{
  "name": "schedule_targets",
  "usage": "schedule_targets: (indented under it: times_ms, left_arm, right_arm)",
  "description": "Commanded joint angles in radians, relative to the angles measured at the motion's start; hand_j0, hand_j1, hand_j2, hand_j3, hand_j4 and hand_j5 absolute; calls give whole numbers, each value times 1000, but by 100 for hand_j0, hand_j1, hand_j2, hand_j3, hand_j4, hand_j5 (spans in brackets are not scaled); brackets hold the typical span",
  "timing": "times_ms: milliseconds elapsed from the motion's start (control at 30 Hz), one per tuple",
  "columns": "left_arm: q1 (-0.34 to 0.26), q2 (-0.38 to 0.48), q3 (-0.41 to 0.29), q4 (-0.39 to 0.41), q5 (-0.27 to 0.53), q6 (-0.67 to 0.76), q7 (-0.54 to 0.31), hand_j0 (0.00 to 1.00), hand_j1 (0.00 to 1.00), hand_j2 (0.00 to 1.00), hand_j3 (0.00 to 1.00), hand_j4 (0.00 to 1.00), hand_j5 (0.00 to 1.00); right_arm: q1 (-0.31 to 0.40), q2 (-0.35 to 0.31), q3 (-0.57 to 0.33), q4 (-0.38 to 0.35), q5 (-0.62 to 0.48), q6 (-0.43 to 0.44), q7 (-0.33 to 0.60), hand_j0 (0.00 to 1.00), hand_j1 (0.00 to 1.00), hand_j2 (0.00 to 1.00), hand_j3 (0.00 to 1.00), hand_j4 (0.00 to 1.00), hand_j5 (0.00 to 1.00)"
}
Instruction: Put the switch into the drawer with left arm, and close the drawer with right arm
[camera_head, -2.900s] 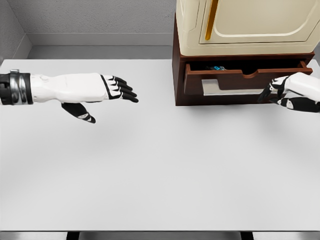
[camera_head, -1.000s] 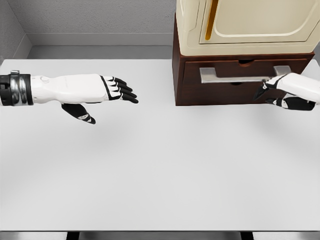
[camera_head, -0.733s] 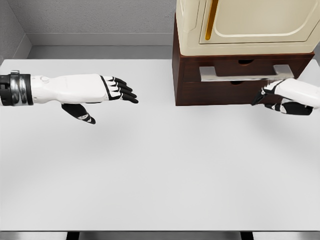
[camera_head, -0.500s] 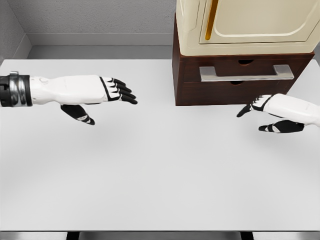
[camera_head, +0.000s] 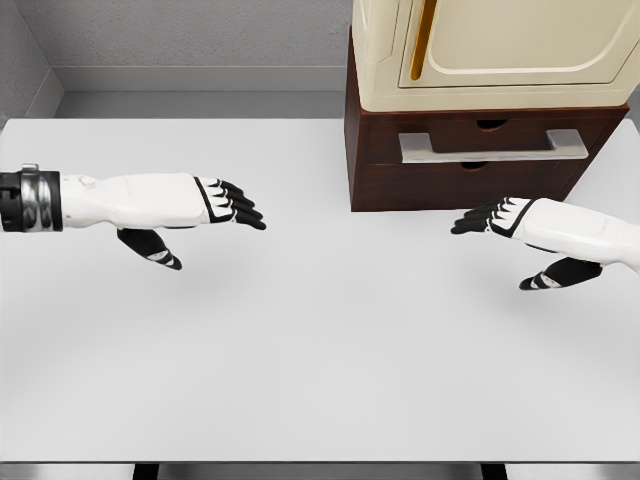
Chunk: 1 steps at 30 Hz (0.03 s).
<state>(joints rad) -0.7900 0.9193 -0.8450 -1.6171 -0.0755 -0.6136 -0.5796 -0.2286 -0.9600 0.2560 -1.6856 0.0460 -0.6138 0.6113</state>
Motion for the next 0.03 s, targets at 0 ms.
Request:
schedule_targets:
  times_ms: [0]
  left_arm:
    - [0,1,0,0,5,3,0,100,100,100,100,100,100]
  right_arm:
    - [0,-2,0,0,-8,3,0,100,100,100,100,100,100]
